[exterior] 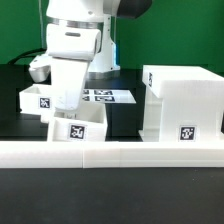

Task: Assemble drawer

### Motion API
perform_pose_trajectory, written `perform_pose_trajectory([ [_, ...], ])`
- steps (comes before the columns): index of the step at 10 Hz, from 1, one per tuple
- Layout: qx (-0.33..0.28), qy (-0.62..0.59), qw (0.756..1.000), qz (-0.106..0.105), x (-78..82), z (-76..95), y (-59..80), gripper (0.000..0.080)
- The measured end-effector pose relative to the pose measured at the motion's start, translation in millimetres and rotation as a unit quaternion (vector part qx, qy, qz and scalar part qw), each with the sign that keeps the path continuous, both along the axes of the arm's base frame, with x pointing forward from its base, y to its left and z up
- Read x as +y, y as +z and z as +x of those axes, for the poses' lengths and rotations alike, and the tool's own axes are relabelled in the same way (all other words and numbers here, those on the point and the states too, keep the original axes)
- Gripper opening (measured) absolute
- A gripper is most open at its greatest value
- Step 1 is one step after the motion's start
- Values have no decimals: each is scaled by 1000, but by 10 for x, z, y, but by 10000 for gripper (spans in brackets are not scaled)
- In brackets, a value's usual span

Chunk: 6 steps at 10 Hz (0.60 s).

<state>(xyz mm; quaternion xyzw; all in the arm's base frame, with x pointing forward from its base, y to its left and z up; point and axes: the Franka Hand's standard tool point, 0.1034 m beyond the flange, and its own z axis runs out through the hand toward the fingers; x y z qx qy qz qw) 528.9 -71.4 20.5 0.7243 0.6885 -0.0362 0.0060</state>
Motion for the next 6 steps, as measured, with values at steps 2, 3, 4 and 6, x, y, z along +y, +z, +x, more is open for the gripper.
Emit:
perform_pose_trajectory([
  [2, -2, 6, 1000, 19, -119, -2, 5, 41],
  [3, -2, 9, 1000, 21, -69, 4, -1, 41],
  [4, 1, 8, 1000, 21, 17, 10, -15, 41],
  [6, 5, 7, 1000, 21, 95, 31, -16, 41],
])
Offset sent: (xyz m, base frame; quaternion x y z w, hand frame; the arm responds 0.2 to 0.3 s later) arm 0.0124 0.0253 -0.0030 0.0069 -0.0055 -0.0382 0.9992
